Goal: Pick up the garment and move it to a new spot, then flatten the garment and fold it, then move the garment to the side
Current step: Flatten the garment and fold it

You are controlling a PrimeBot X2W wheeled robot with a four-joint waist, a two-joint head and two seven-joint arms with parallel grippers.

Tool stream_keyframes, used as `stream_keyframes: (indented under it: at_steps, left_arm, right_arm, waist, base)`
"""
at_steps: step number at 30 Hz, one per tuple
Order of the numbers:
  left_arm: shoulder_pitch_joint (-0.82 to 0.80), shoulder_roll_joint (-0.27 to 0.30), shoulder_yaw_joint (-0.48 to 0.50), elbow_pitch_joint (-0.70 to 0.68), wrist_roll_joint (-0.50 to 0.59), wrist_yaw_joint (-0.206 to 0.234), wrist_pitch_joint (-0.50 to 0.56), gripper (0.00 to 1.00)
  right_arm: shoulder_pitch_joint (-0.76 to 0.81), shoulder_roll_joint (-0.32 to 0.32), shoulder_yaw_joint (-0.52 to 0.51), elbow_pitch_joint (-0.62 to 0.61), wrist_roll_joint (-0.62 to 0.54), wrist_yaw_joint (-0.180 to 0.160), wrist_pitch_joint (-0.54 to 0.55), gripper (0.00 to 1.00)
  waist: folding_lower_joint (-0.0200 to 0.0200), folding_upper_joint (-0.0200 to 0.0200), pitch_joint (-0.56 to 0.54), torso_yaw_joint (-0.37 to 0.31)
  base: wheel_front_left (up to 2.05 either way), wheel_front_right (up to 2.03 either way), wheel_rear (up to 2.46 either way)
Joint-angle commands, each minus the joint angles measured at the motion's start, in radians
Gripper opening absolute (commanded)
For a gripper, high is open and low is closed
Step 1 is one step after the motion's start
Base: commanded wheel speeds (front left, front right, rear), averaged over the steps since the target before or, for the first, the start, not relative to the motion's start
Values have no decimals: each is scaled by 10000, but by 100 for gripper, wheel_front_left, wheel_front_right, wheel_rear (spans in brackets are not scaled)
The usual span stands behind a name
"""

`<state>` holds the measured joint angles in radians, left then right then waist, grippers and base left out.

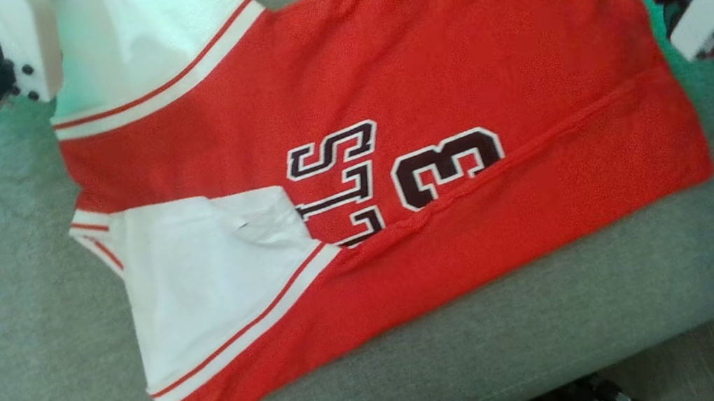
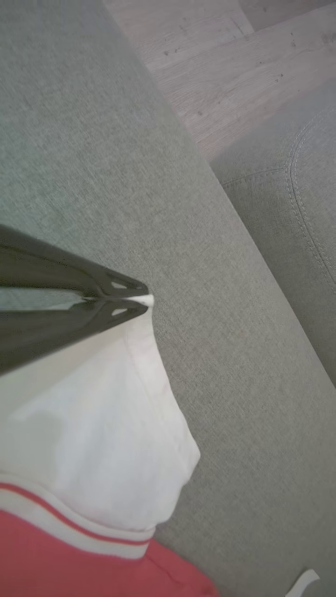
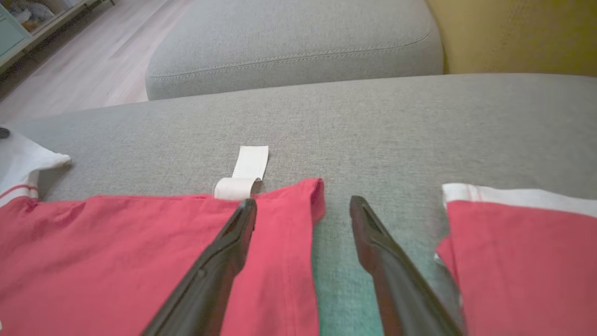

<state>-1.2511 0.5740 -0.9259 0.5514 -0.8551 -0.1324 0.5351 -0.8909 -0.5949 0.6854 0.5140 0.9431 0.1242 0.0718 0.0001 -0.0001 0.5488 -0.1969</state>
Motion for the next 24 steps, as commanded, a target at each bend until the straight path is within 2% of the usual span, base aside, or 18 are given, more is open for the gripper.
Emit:
stream_keyframes:
  at_steps: [1, 4, 11, 13, 14, 15, 16, 18, 24]
  left_arm:
    - [-657, 303, 226, -247, -34, 18, -89, 0]
    - [-881, 217, -27, -248, -116, 18, -219, 0]
    - [-1148, 209, -443, -148, -343, 18, -532, 0]
    - [-1210, 217, -541, -85, -441, 18, -633, 0]
    - [-1235, 227, -595, -57, -484, 18, -686, 0]
    - [-1257, 238, -651, -32, -526, 18, -738, 0]
    - [-1273, 251, -708, -9, -566, 18, -789, 0]
    - [-1297, 286, -826, 42, -646, 18, -891, 0]
    - [-1450, 334, -1187, 132, -775, 18, -1331, 0]
  right_arm:
    - [-166, -175, 124, 230, -3, 65, 71, 100]
    - [-691, -258, 453, 938, 61, 65, 110, 100]
    - [-1182, -402, 1065, 1701, 290, 65, -13, 100]
    - [-1306, -454, 1245, 1840, 412, 65, -35, 95]
    - [-1366, -474, 1336, 1888, 473, 65, -60, 84]
    - [-1425, -492, 1432, 1913, 530, 65, -93, 57]
    - [-1489, -515, 1528, 1919, 575, 65, -148, 35]
    - [-1599, -551, 1722, 1924, 658, 65, -265, 0]
    - [-1942, -709, 2309, 1910, 771, 65, -684, 0]
  waist:
    - [-1, 1, 165, 228]
    - [-1, 1, 269, 450]
    - [-1, 1, 375, 655]
    - [-1, 1, 402, 694]
    - [-1, 1, 408, 707]
    - [-1, 1, 413, 720]
    - [-1, 1, 418, 732]
    - [-1, 1, 412, 744]
    - [-1, 1, 332, 785]
  base:
    - [0, 0, 0]
    - [0, 0, 0]
    - [0, 0, 0]
    - [0, 0, 0]
    - [0, 0, 0]
    - [0, 0, 0]
    - [0, 0, 0]
    - [0, 0, 0]
    - [0, 0, 0]
